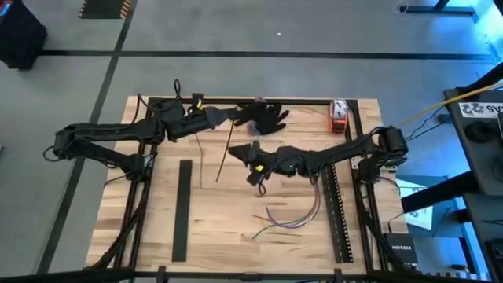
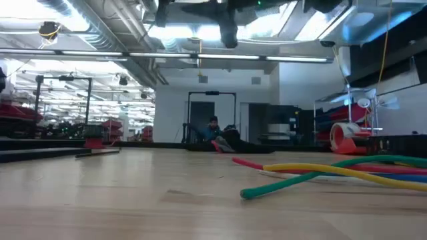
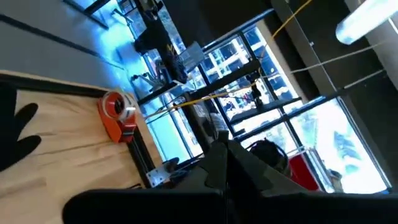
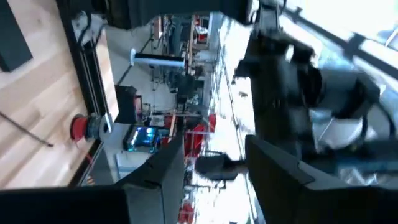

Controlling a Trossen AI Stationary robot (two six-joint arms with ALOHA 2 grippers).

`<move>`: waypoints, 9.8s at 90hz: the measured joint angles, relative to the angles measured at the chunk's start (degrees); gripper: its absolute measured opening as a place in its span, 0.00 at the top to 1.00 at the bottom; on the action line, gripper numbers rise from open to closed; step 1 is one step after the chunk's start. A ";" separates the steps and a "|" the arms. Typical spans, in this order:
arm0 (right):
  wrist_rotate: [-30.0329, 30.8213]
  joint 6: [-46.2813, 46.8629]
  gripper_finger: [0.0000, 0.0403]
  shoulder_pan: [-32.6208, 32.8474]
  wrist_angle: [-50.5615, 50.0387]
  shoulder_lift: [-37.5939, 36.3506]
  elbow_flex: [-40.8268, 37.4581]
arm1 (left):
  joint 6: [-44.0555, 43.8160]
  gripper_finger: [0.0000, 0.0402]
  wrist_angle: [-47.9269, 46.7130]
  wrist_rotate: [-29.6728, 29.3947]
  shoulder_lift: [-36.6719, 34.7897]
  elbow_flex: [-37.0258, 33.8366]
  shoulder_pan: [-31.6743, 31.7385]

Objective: Ziptie cables
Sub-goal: Insert the right black zip tie into the locking head

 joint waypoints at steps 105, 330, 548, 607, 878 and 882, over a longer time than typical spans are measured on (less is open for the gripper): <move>-4.30 -5.95 0.60 -1.82 0.21 6.48 3.04 | -3.71 1.00 0.43 0.86 2.56 0.07 -0.81; 3.43 -10.94 0.60 -0.94 -2.40 7.02 6.21 | -7.15 1.00 -4.53 5.34 -0.87 0.07 6.94; -42.57 166.12 1.00 -15.25 -6.10 -9.43 6.35 | 87.55 1.00 -0.62 12.25 -8.74 0.02 2.90; -38.14 166.10 1.00 -13.38 -6.76 -9.44 6.35 | 87.43 1.00 1.92 10.08 -6.93 0.04 2.85; -36.72 164.98 1.00 -12.68 -5.35 -9.08 6.32 | 89.01 1.00 2.01 10.83 -7.13 0.04 0.23; -36.67 164.98 1.00 -12.68 -5.36 -9.08 6.32 | 89.04 1.00 1.98 10.83 -7.13 0.04 0.23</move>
